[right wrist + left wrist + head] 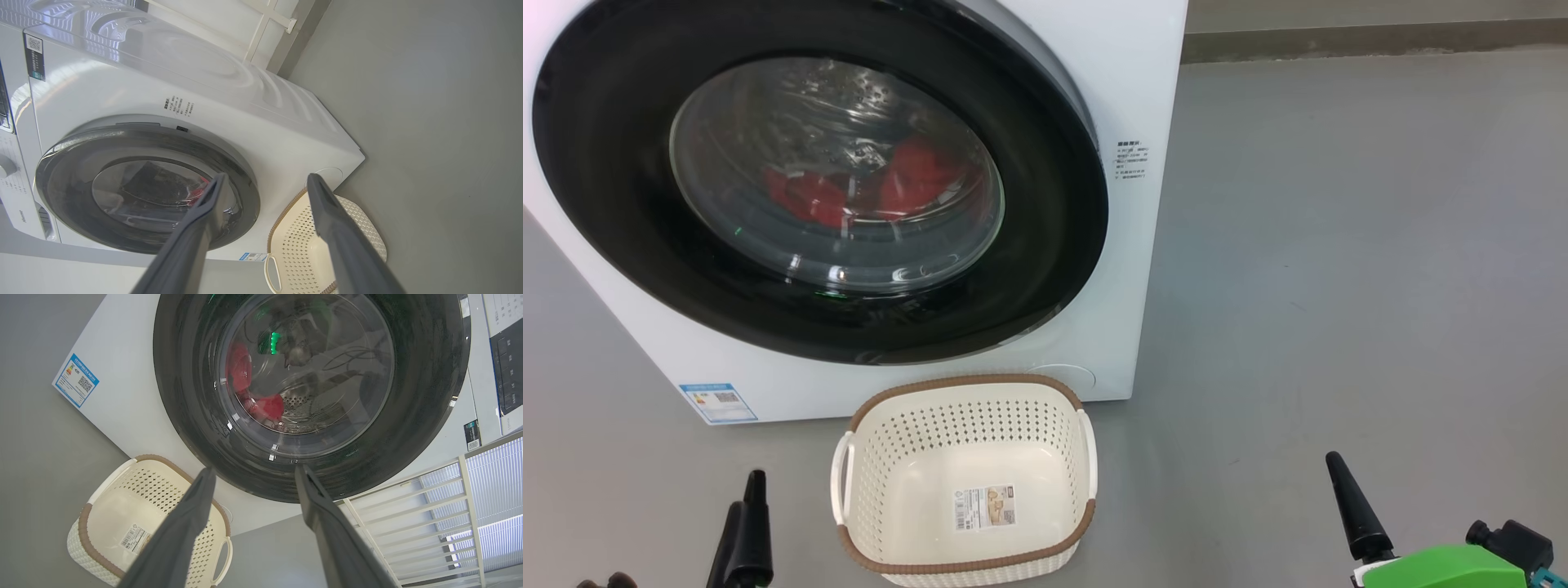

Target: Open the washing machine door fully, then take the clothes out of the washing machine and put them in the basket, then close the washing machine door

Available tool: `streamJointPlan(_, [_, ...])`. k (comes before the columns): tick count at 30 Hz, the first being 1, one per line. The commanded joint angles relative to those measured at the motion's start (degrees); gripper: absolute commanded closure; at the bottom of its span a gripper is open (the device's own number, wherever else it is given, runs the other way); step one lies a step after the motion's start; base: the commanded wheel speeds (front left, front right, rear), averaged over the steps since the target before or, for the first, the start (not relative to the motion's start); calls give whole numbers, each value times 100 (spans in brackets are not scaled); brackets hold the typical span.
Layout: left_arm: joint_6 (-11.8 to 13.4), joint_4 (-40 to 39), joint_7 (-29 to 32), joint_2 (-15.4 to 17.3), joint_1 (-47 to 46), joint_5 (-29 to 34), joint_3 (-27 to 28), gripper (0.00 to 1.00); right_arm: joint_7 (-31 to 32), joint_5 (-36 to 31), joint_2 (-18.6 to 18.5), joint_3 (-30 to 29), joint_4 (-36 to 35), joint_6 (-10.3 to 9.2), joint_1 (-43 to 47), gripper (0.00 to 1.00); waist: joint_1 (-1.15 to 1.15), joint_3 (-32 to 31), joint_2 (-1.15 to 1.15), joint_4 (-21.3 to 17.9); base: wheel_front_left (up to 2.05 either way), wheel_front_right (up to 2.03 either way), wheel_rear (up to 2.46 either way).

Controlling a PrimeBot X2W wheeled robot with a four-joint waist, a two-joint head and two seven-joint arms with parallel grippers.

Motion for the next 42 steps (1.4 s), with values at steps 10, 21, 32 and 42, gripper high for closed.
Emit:
streamJointPlan(10, [75, -352, -219, 108, -7, 791, 8, 0, -224, -722, -106, 230, -200, -3, -223, 0, -1, 13, 0, 2, 0, 0, 0])
streamJointPlan(21, [112, -482, -404, 122, 75, 1575, -74, 0, -408, -1461, -218, 367, -204, -4, -213, 0, -1, 7, 0, 24, 0, 0, 0])
streamJointPlan(32, [155, -605, -589, 135, 160, 2343, -147, 0, -593, -2186, -262, 354, -267, -4, -170, 0, -1, -21, 0, 52, 0, 0, 0])
streamJointPlan(42, [188, -712, -757, 148, 240, 3025, -206, 0, -761, -2877, -303, 347, -344, -5, -112, 0, -1, -52, 0, 75, 0, 0, 0])
